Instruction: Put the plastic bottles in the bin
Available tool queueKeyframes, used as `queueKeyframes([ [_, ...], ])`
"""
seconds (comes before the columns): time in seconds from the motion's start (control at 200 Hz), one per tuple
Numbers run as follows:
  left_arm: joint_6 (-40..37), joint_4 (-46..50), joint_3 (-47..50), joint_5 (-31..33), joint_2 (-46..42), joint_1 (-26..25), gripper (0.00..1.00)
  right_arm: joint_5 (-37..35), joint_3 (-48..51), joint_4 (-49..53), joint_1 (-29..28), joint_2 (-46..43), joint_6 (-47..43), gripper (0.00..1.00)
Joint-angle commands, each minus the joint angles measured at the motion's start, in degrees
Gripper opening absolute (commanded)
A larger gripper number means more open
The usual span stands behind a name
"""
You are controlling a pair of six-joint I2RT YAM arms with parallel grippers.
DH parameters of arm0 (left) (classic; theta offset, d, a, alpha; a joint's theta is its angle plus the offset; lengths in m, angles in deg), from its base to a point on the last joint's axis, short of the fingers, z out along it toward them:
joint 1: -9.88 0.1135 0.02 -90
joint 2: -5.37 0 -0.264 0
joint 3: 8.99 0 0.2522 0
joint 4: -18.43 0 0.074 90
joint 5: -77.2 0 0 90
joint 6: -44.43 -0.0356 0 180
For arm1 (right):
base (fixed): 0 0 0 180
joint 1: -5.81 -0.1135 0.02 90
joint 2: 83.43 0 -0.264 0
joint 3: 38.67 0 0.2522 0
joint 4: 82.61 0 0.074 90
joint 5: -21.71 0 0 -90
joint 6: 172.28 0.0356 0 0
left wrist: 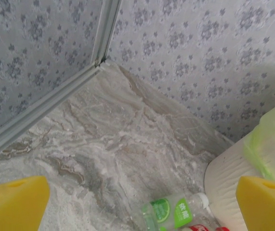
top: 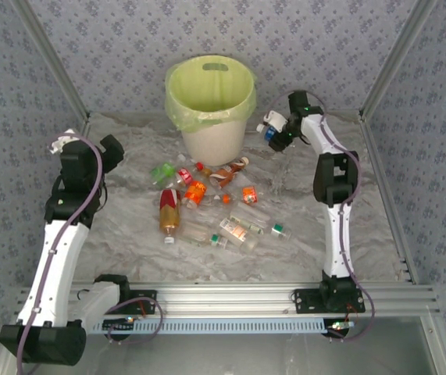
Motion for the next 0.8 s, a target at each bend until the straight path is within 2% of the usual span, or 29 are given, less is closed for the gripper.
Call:
queueKeyframes([
  [0.0, 1.6, 2.9, -0.2, -1.7, 1.0, 0.5, 0.99, 4.0, 5.2, -6.8, 0.6, -10.7, 2.4, 0.59],
  [0.095, 3.5, 3.7, 1.2, -3.8, 1.5, 0.9, 1.0, 6.2, 11.8, -12.6, 0.8, -18.4, 5.5, 0.6],
  [0.215, 5.2, 4.3, 3.5, -11.9, 3.5, 1.6, 0.99, 9.4, 19.8, -20.0, 0.8, -27.4, 10.7, 0.61],
  [0.395, 5.9, 6.6, 6.9, -16.0, 6.3, 1.9, 0.99, 12.9, 24.2, -26.6, 0.1, -35.4, 20.3, 0.61],
  [0.535, 1.7, 2.9, 9.8, -26.5, 7.6, 2.0, 1.0, 13.3, 24.2, -31.5, -1.6, -37.7, 29.2, 0.62],
  [0.715, 0.5, 2.0, 12.1, -29.8, 8.6, 2.0, 0.99, 7.5, 19.1, -34.0, -7.1, -36.7, 38.4, 0.62],
  [0.795, 0.1, 1.2, 13.2, -33.3, 9.3, 2.1, 1.0, 5.4, 15.6, -34.4, -9.8, -35.0, 41.9, 0.63],
])
